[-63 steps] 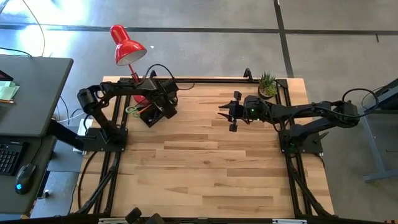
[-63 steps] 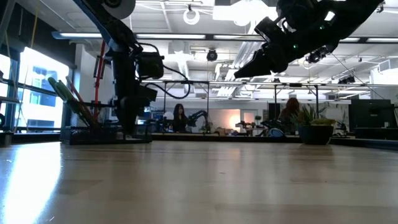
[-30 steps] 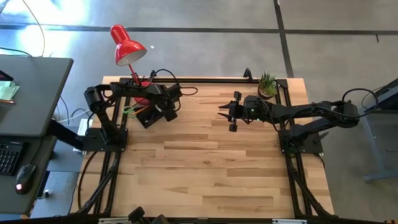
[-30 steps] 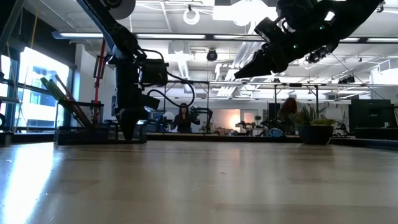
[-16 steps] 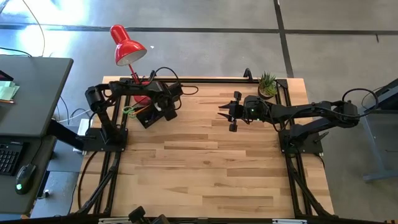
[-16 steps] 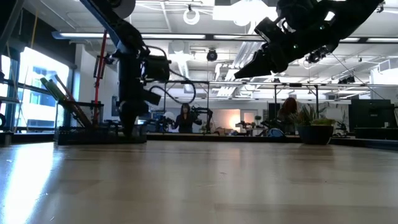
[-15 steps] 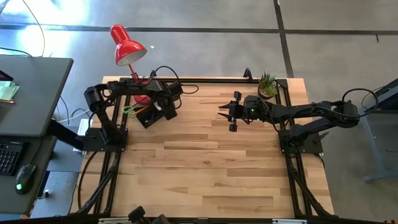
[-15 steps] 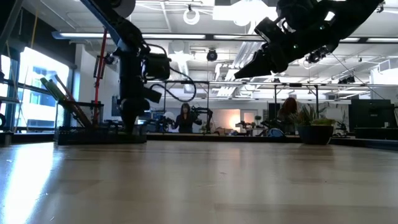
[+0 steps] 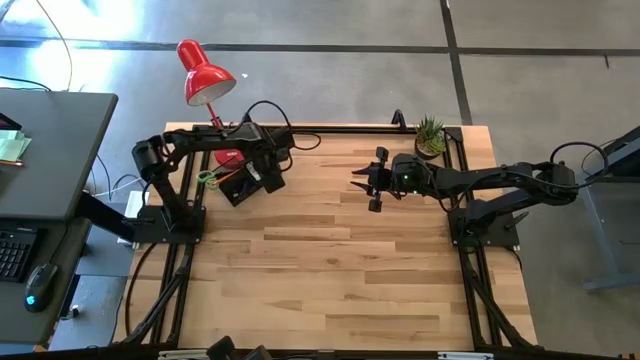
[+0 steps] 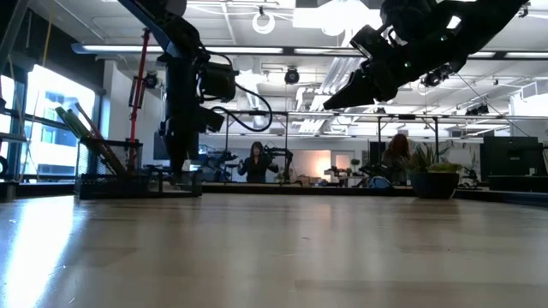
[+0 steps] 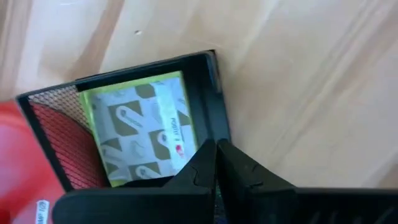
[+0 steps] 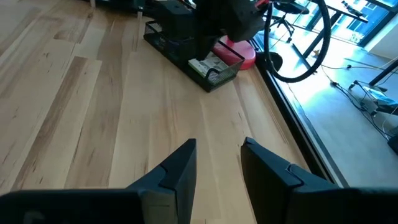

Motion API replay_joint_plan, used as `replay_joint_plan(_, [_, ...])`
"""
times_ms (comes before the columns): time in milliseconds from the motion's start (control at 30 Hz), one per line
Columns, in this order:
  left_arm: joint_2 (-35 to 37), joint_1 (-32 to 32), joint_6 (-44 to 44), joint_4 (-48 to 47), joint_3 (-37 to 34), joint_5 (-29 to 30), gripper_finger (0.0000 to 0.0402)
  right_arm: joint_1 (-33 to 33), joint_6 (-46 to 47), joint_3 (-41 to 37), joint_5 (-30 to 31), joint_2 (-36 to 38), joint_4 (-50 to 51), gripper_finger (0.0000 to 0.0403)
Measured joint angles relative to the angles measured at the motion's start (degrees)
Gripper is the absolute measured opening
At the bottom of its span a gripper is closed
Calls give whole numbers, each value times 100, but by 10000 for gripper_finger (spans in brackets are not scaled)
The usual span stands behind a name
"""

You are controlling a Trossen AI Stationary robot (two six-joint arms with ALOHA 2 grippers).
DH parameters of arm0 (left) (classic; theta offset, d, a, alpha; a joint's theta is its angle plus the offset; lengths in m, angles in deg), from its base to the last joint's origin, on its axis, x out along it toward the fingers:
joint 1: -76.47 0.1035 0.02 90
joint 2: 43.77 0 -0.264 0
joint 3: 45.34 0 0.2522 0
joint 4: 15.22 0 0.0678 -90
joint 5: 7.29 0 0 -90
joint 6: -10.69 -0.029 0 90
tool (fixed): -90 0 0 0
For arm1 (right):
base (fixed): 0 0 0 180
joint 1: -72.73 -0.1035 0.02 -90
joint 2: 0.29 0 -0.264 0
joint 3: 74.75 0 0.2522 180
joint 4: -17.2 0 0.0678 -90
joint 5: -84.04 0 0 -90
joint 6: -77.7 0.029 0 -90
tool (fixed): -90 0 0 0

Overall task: Pick and place office supplies into organizer
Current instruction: Adjust the green sticky notes in the desk organizer

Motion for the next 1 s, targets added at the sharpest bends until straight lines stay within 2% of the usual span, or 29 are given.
replay_joint_plan(133, [-40,19,-1,84,-101,197,2,0,0,0,0,0,0,117])
replay_joint_plan(267, [-44,18,27,85,-199,1421,26,0,8,0,-4,0,-2,117])
replay_joint_plan(300, [-44,20,67,67,-203,1564,35,0,7,0,-4,0,-2,117])
replay_joint_plan(367, [-44,65,82,110,-203,1350,59,0,4,0,-4,0,-2,117])
replay_joint_plan(433, [-44,103,25,218,-212,697,85,1,4,0,-7,0,-1,117])
replay_joint_plan(500, [-54,91,-3,386,-270,386,111,2,7,0,-9,0,-2,117])
replay_joint_plan(633, [-85,85,-65,353,-484,421,152,1,9,0,-10,0,-2,117])
replay_joint_plan(767, [-109,102,-83,341,-722,548,176,0,2,0,-11,0,-14,117])
replay_joint_plan(867, [-109,92,-89,480,-783,773,181,1,2,0,-12,0,-98,117])
replay_joint_plan(1000, [-109,94,-105,552,-800,753,172,2,2,0,-13,0,-136,117])
